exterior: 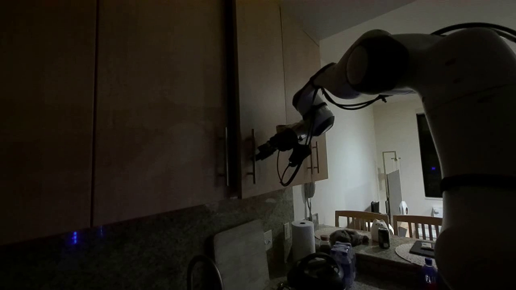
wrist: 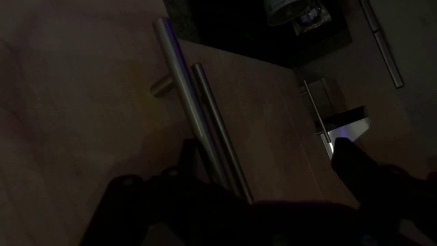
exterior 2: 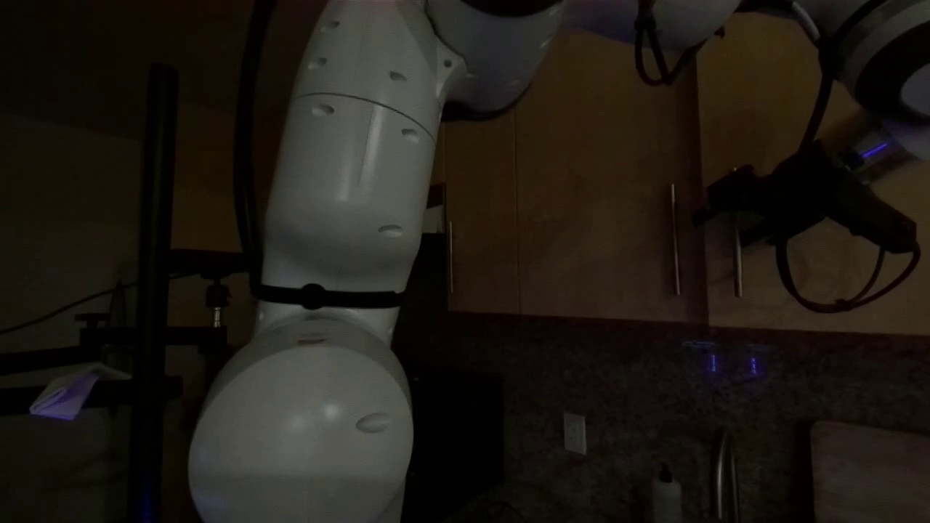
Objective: Open the third cabinet door from the right
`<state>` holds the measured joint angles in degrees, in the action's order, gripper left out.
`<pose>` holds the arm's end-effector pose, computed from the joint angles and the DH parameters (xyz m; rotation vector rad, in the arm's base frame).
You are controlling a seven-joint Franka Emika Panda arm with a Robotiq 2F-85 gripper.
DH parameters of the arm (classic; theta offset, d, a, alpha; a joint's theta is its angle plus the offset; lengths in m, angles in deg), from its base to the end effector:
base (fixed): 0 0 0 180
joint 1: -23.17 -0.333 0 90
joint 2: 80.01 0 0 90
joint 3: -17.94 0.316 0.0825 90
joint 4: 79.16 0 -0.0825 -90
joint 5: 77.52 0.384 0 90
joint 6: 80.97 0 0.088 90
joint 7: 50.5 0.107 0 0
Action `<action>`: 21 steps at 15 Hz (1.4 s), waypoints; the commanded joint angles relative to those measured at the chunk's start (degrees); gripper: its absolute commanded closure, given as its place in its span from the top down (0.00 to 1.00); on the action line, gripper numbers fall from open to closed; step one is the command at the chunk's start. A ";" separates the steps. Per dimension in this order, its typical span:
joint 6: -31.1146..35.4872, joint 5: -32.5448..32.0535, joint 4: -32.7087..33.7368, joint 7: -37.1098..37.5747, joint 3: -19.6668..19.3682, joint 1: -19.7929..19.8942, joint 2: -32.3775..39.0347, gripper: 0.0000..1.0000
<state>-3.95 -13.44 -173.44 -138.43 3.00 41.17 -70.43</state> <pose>0.5467 -0.2077 0.5497 -1.8633 -0.9548 -0.8745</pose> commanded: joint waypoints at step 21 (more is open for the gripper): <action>-31.07 -4.14 4.79 -10.35 -3.40 8.84 5.36 1.00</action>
<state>-25.12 -14.63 -169.48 -146.67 -0.39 48.23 -65.58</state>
